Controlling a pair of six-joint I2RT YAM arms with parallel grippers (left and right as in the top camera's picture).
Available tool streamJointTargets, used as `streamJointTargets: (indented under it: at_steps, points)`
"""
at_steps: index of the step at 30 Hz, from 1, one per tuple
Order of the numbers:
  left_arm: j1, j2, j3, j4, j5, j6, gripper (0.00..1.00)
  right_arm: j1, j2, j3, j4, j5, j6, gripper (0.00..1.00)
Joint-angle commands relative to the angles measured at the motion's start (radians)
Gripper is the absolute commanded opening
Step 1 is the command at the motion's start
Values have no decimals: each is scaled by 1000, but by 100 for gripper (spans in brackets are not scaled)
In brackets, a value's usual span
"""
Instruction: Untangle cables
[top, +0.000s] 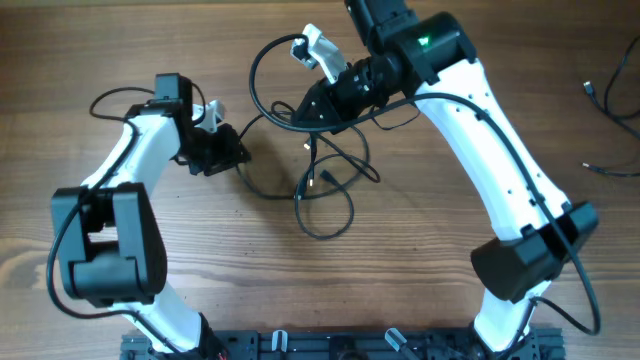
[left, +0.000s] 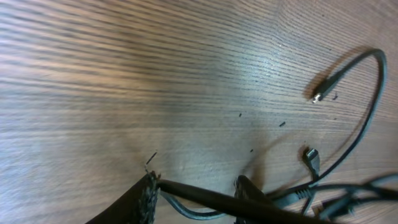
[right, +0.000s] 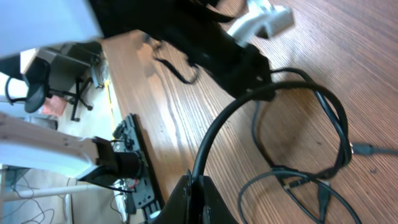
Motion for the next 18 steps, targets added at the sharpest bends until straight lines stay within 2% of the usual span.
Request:
streamJointTargets:
  at_steps: [1,4,6,9,12,18]
  points:
    - [-47,52,5,37,-110,-165,39,3,-86,14,-1,-69,-24,4]
    - [-84,90,5,43,-230,-313,34,3,-141,14,2,-69,-22,4]
    - [-99,110,4,42,-259,-360,30,0,-174,14,11,-59,-20,4]
    - [-108,124,3,22,-332,-439,30,-54,-234,14,52,84,75,4]
    - [-108,124,-5,3,-379,-475,30,-172,-293,40,138,183,192,4]
    - [-106,124,-56,9,-381,-476,30,-501,-355,142,362,159,421,4]
